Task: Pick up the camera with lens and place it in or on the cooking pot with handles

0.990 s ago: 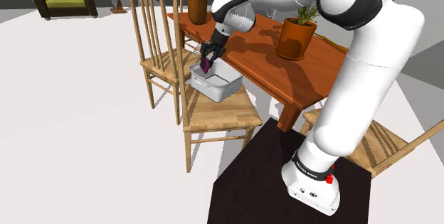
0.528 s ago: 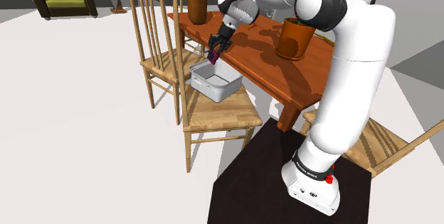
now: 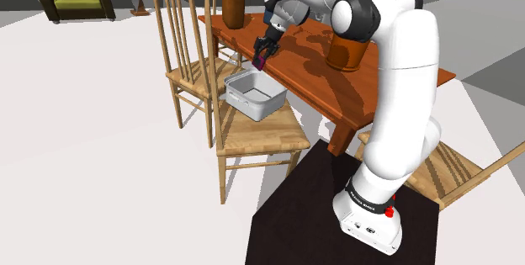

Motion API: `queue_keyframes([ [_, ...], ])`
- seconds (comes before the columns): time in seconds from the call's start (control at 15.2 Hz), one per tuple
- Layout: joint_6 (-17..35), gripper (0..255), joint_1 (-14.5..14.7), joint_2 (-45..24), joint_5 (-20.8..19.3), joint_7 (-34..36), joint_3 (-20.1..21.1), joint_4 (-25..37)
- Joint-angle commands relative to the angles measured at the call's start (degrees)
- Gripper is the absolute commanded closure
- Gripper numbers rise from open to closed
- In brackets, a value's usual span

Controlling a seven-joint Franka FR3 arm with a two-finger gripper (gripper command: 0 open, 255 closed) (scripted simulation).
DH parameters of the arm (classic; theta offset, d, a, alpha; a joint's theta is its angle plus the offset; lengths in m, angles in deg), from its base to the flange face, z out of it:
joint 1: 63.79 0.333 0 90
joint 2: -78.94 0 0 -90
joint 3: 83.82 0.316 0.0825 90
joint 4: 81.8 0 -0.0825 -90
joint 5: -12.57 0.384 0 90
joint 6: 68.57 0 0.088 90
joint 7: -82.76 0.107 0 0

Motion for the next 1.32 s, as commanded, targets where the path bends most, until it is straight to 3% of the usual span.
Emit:
queue_keyframes([
  [0.0,0.78,255,-0.19,-0.86,0.47,-0.63,0.18,-0.08],
  [0.86,7.55,255,-0.84,-4.92,3.51,-4.78,1.81,-3.64],
  [1.25,7.72,255,-1.29,-4.89,3.21,-4.65,2.39,-3.68],
])
